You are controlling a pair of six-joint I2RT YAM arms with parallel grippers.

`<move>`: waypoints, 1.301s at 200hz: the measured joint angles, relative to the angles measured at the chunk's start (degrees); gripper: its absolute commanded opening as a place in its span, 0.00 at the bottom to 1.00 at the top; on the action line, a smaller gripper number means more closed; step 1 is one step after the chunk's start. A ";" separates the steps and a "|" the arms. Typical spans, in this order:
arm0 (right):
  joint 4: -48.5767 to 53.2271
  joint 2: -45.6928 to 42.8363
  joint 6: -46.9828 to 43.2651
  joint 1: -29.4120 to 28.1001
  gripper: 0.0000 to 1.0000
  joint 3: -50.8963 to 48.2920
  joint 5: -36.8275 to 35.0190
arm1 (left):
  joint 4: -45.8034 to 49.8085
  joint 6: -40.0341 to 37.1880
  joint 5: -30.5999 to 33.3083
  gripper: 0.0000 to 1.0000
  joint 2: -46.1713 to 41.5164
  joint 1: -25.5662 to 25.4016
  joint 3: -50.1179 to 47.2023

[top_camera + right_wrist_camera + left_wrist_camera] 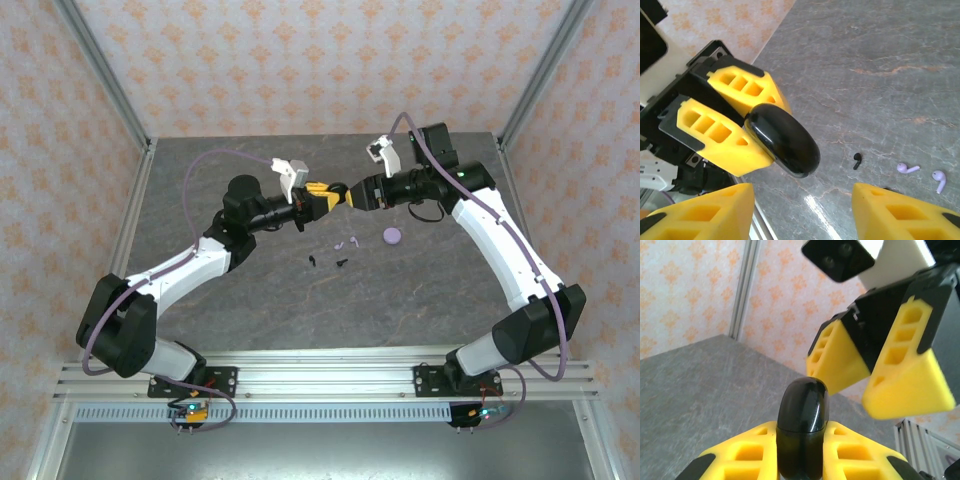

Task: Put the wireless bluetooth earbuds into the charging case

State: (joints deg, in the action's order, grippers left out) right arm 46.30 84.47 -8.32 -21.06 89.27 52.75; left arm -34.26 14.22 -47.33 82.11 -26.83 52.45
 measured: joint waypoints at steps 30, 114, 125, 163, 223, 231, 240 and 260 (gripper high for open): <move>-0.02 0.00 -2.32 -0.02 0.55 0.55 2.64 | -1.27 1.86 -2.01 0.17 -0.50 -0.07 0.00; -0.24 0.28 -4.02 0.00 0.37 2.47 7.15 | -1.25 2.47 -4.81 0.17 -1.81 -0.07 0.02; -0.24 0.46 -4.22 0.00 0.35 2.86 7.67 | -1.25 2.47 -4.98 0.17 -1.84 -0.07 0.02; -0.24 1.20 -4.22 0.39 0.35 2.91 9.18 | -1.14 2.47 -5.20 0.17 -1.92 -0.07 0.13; -0.15 2.36 -4.46 0.42 0.30 3.28 10.71 | -0.28 2.47 -5.22 0.18 -1.92 -0.07 0.46; -0.04 2.40 -4.61 0.42 0.26 3.39 10.67 | -0.17 2.45 -5.22 0.19 -1.92 -0.04 0.50; 0.11 2.43 -4.83 0.46 0.23 3.54 10.43 | 0.42 2.36 -5.25 0.20 -1.92 -0.04 0.72; 0.79 2.49 -5.29 0.50 0.19 4.26 9.84 | 2.12 1.75 -5.40 0.23 -1.99 -0.07 1.53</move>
State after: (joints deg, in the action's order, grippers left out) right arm 47.09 86.96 -13.61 -20.56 93.54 62.59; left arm -32.14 15.97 -52.73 80.12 -26.89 53.98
